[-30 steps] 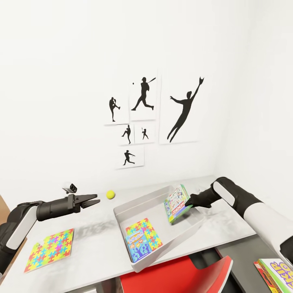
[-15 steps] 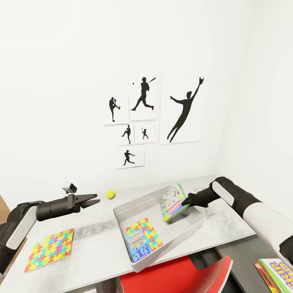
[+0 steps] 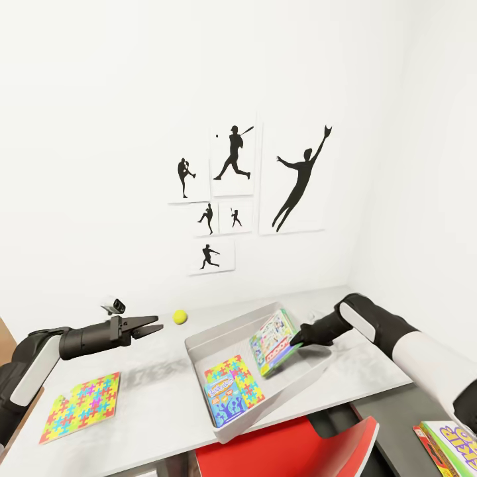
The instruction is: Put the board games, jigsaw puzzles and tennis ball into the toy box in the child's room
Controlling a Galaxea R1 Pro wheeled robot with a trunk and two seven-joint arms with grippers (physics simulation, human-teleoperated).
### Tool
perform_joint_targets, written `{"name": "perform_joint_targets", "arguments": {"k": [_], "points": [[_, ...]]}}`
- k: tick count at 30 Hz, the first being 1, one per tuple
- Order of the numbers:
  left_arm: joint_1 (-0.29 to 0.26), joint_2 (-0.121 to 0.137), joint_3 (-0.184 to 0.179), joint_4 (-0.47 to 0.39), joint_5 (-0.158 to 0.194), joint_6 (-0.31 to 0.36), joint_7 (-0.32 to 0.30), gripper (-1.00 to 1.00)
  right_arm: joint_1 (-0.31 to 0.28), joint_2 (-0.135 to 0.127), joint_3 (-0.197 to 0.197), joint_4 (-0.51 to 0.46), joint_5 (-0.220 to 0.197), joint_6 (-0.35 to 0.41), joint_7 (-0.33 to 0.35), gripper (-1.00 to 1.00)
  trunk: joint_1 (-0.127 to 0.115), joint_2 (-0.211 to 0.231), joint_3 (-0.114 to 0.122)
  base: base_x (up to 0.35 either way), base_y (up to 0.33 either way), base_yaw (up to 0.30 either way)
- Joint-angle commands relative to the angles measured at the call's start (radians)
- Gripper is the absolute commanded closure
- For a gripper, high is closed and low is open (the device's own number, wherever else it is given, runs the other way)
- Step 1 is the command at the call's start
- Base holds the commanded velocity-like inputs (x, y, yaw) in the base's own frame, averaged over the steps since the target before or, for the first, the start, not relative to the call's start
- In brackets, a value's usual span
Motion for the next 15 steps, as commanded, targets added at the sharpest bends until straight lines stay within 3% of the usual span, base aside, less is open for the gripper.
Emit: {"name": "perform_joint_targets", "arguments": {"k": [1,12,15], "points": [[-0.001,0.001,-0.002,0.000,0.002,0.005,-0.002,-1.00,-0.001,0.001,0.006,0.000,0.006,0.000,0.009,1.00,0.001,-0.001,-0.001,0.000,0.000,0.000],[-0.001,0.000,-0.002,0.000,-0.001,0.005,-0.002,-1.00,-0.007,0.049,0.041,0.074,0.010,0.000,0.010,1.00,0.001,-0.001,-0.001,0.000,0.000,0.000],[-0.001,0.000,-0.002,0.000,-0.001,0.005,-0.002,-1.00,-0.009,0.059,0.042,0.097,0.036,0.000,0.010,1.00,0.001,-0.001,-0.001,0.000,0.000,0.000]]}}
